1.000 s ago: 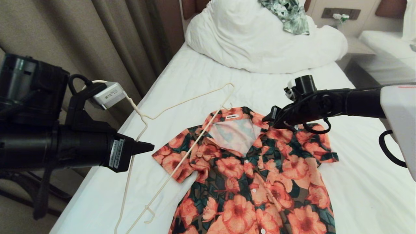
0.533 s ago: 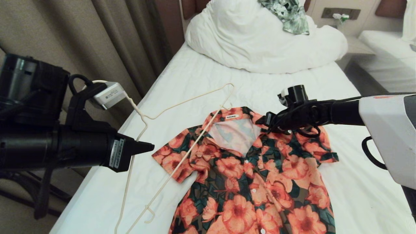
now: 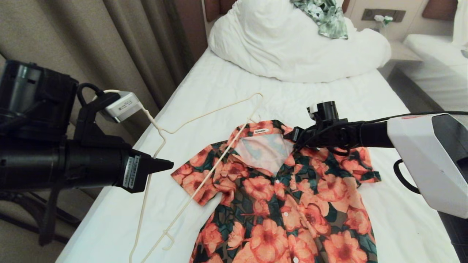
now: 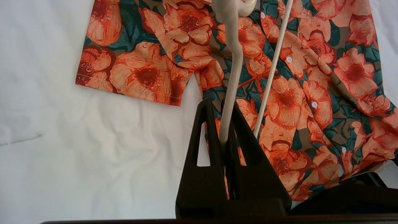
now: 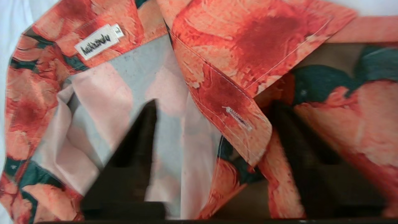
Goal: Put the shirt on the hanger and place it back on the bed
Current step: Lift the shirt and hanger, then hook one side of the shirt onto the hanger
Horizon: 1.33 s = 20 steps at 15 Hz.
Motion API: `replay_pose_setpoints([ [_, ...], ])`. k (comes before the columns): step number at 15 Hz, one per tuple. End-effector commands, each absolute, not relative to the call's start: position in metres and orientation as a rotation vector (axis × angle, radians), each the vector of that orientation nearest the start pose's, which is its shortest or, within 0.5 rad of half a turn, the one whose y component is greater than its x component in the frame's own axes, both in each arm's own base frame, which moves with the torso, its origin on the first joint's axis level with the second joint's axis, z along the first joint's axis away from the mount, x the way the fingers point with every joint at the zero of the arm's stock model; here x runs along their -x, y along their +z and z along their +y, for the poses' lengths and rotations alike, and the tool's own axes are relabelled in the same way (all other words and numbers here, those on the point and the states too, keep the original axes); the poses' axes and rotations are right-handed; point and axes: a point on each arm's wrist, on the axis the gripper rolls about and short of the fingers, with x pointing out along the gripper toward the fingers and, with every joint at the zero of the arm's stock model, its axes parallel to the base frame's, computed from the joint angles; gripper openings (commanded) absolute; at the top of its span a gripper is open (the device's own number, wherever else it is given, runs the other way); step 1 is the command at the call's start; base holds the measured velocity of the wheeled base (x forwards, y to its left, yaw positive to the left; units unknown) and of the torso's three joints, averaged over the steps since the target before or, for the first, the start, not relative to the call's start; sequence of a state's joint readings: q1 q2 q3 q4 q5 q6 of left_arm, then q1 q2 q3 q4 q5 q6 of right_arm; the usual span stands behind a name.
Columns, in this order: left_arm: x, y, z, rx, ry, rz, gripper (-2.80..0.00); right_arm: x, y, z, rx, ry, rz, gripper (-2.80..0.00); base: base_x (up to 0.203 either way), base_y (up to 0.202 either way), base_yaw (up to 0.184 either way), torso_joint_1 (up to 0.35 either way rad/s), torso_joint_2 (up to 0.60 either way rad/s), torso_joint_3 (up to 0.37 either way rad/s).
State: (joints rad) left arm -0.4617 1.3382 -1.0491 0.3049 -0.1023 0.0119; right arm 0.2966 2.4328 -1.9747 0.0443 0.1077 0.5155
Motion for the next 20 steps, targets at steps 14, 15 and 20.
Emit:
replay_pose_setpoints([
  [14, -0.196, 0.239, -0.110, -0.137, -0.585, 0.668, -2.80, -0.451, 0.209, 0.126, -0.470, 0.236, 0.574, -2.80, 0.000, 0.000, 0.000, 0.000, 0.00, 0.000],
  [15, -0.197, 0.239, -0.111, -0.129, -0.586, 0.641, -2.80, -0.441, 0.221, 0.123, -0.471, 0.232, 0.587, -2.80, 0.000, 0.000, 0.000, 0.000, 0.00, 0.000],
  [20, -0.203, 0.229, -0.118, -0.112, -0.602, 0.519, -2.80, -0.388, 0.278, 0.119, -0.473, 0.256, 0.590, -2.80, 0.000, 0.000, 0.000, 0.000, 0.00, 0.000],
])
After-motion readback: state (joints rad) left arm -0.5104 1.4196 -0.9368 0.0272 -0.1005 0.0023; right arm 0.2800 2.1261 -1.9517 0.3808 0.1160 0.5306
